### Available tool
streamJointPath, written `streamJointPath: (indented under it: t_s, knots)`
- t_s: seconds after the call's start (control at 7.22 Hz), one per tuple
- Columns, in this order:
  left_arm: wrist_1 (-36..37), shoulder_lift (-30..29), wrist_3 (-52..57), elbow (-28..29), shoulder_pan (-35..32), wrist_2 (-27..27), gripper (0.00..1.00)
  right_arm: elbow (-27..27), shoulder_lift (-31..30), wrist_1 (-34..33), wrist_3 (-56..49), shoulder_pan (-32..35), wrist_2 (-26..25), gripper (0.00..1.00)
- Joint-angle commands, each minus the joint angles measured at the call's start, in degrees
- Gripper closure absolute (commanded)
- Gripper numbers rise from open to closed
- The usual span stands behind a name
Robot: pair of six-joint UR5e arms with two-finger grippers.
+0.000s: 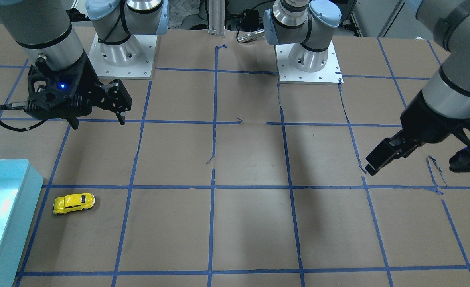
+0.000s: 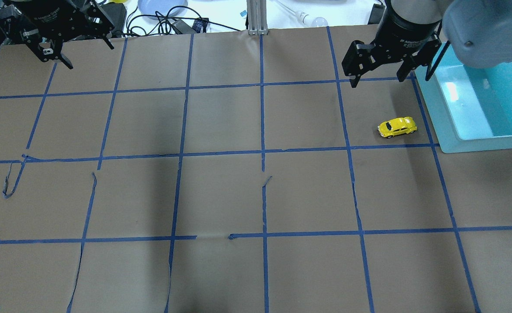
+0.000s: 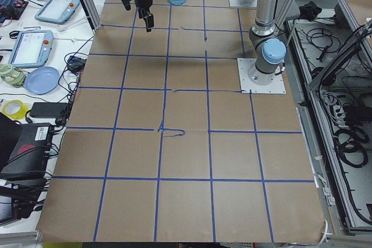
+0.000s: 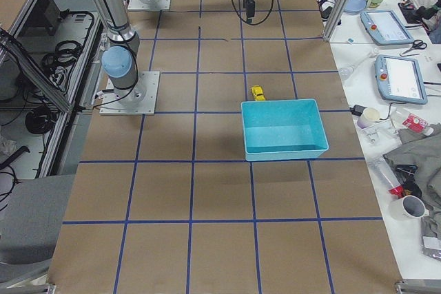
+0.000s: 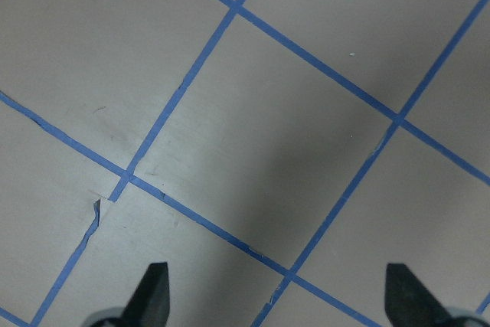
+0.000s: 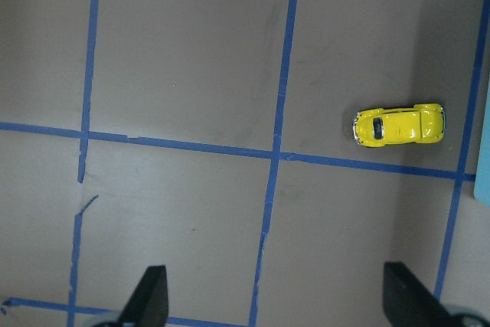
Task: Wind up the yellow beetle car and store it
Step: 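Raise the left gripper while lowering the right gripper toward the car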
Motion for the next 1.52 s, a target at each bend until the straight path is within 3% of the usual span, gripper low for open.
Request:
streamJointPath:
  t_s: [0.0,0.28,0.55,0.69,0.97,1.25,1.39]
  knots:
    - [-0.8,3.1,4.9,-1.1,-0.4,-0.3,0.0,-0.1,3.5,0.1,-20.9,-3.9,0.7,0.0]
    - [-0.9,4.6,9.7,-3.5,-1.9,-0.3,0.0,0.0,5.9,0.2,-44.4,-9.5,0.9,0.0]
    - [-1.0,7.2,14.6,-7.3,-2.2,-0.2,0.0,0.8,11.8,-1.5,-71.2,-10.5,0.0,0.0]
    - [-1.0,8.3,17.3,-9.4,-2.2,1.6,0.0,2.2,13.9,-4.8,-76.1,-10.8,-1.5,0.0]
    - [-0.9,10.3,19.6,-12.1,-3.9,3.9,0.0,7.2,16.7,-23.6,-82.8,-11.1,-4.7,0.0]
    - [-1.3,11.9,19.6,-13.1,-5.5,4.0,0.0,14.9,16.9,-32.4,-89.1,-11.1,-5.3,0.0]
    - [-1.3,12.1,19.7,-13.3,-5.6,3.7,0.0,16.1,16.9,-34.0,-91.8,-11.1,-5.9,0.0]
